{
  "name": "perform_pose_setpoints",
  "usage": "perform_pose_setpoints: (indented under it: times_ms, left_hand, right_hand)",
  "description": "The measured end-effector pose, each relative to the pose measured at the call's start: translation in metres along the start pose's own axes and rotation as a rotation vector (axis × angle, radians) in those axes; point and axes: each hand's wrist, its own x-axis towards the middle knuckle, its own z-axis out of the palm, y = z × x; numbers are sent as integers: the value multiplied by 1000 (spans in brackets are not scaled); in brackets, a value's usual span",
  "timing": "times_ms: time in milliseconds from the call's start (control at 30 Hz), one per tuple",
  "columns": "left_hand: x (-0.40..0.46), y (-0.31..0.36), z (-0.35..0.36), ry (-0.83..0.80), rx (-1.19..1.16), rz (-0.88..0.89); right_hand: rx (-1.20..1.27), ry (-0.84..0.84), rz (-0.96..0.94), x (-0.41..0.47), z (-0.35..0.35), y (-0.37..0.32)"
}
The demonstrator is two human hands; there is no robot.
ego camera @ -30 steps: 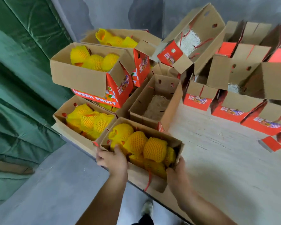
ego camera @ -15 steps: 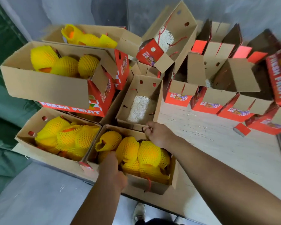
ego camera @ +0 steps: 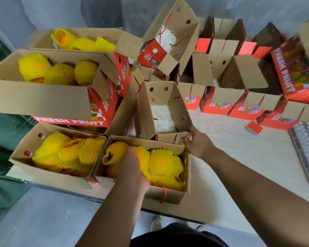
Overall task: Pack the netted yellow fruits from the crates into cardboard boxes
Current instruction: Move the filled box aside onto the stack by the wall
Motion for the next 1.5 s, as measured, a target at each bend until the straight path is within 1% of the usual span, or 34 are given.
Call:
perform_pose_setpoints:
  times_ms: [33,100,133,233,300,400,433,467,533,600,700,767,833,900,1000,1067,1100,1167,1200,1267,1333,1367,1500]
  left_hand:
    - [-1,-3,-1,22,-8,15]
    - [-6,-5,0,35,87,65]
    - [-7,-7,0,63,98,97]
    - [-15,-8,2,106,67,166]
    - [-22,-11,1,113,77,241]
    - [-38,-16,8,120,142,379]
    - [-42,-18,13,110,151,453]
    - [-44,-22,19,58,163,533]
    - [-45,-34,34,-124,207,651]
    - [-43,-48,47,-282,358,719]
    - [-37,-76,69,-353,558,772]
    - [-37,-98,90,-374,645,845]
    - [-40,-122,116,-445,777,939]
    - [-43,-148,148,-517,917,1020]
    - [-49,-194,200,-568,1145,1187]
    - [-54,-229,234,-602,1351,1226]
    - [-56,-242,246,-575,1460,1231]
    - [-63,-269,268,-414,1636,1255]
    - [-65,-277,275,-316,1680,1257]
    - [-70,-287,287,-163,1685,1221]
    - [-78,-295,299,-114,1609,1133]
    - [-83,-300,306,-138,1563,1109]
    - [-108,-330,335,-374,1411,1127]
  right_hand:
    - [14,-6,-2,-2,2,-1]
    - [39,-8,-3,-4,5,-3]
    - [46,-4,-3,-5,6,-4]
    - [78,-7,6,-7,6,-1]
    - [152,-3,39,-9,2,6]
    - [265,94,116,-13,-10,25]
    - [284,130,146,-15,-17,33]
    - [281,159,175,-16,-24,43]
    - [224,188,223,-20,-41,67]
    - [170,217,278,-27,-60,94]
    - [145,265,375,-42,-92,140]
    - [160,305,440,-58,-114,179]
    - [214,327,452,-77,-135,218]
    - [193,305,425,-96,-156,255]
    - [37,234,415,-115,-189,313]
    - [9,212,430,-128,-207,345]
    - [-15,195,432,-131,-212,354]
    - [-51,149,392,-136,-219,375]
    - [-58,138,366,-136,-220,381]
    - [-19,140,332,-135,-219,388]
    - [69,162,262,-135,-214,390]
    - [116,164,230,-136,-212,389]
    - [198,93,219,-137,-207,384]
